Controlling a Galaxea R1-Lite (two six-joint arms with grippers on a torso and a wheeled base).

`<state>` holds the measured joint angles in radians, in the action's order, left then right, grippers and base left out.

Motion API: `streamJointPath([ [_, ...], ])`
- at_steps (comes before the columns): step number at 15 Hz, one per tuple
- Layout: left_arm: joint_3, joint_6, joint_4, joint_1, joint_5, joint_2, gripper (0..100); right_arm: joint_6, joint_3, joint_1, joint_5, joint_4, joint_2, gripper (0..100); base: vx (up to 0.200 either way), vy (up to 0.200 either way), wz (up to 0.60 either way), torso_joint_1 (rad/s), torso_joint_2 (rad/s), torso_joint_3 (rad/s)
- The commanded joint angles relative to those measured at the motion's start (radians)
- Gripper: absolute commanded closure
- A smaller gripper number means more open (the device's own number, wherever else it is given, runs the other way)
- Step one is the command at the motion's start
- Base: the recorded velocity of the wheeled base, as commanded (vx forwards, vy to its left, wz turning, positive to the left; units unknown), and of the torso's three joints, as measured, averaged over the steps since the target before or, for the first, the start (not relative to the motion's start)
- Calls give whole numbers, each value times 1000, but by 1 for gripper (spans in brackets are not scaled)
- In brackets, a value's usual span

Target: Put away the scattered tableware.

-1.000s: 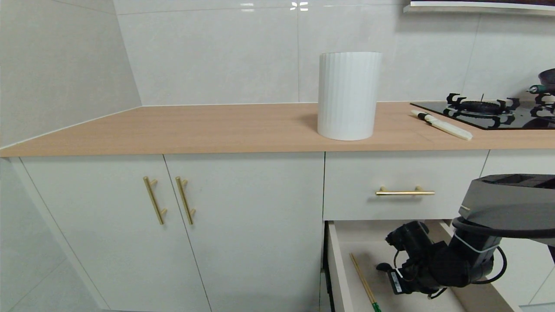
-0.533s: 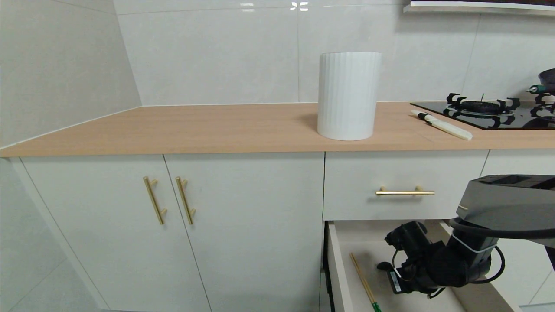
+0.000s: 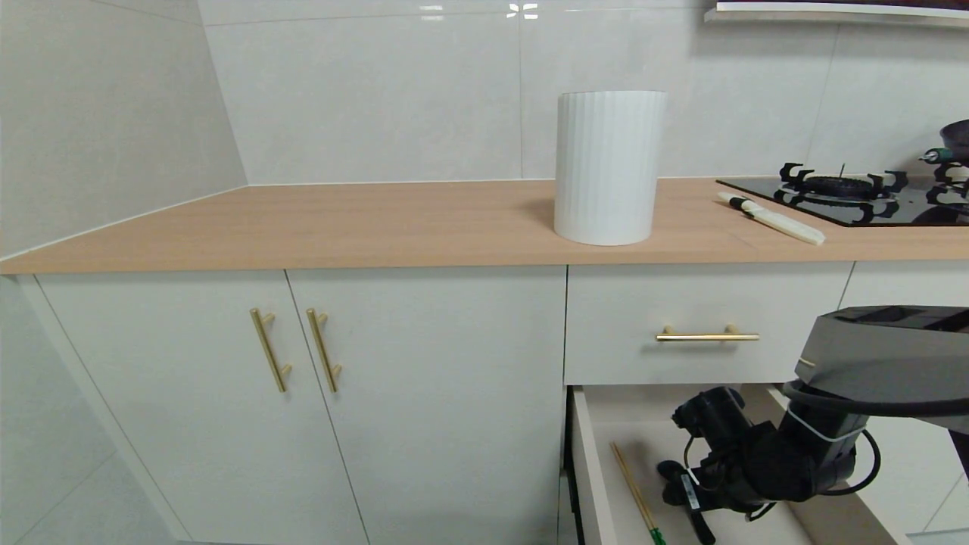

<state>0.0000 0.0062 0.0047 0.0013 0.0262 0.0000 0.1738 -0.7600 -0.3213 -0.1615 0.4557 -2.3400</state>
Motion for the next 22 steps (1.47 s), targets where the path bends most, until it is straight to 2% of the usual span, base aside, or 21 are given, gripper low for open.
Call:
streamJointPath([
  [1, 0, 0, 0, 0, 0, 0, 0, 1, 10, -1, 0, 0, 13, 0, 0, 0, 0, 0, 0, 0],
  [5, 0, -2, 0, 0, 0, 0, 0, 0, 76, 1, 5, -35, 235, 0, 0, 0, 0, 0, 0, 0],
  [8, 0, -2, 0, 0, 0, 0, 0, 0, 65, 1, 31, -197, 439, 0, 0, 0, 0, 0, 0, 0],
  [10, 0, -2, 0, 0, 0, 0, 0, -7, 64, -7, 63, -290, 539, 0, -200, 0, 0, 2, 0, 0],
  [15, 0, -2, 0, 0, 0, 0, 0, -73, 71, -87, 63, -488, 662, 0, -200, 0, 0, 0, 4, 0],
  [19, 0, 0, 0, 0, 0, 0, 0, -117, 74, -145, 63, -611, 723, 0, 0, 0, 0, 0, 0, 0],
  [22, 0, 0, 0, 0, 0, 0, 0, -200, 82, -182, 66, -724, 732, 0, 0, 0, 0, 0, 0, 0],
])
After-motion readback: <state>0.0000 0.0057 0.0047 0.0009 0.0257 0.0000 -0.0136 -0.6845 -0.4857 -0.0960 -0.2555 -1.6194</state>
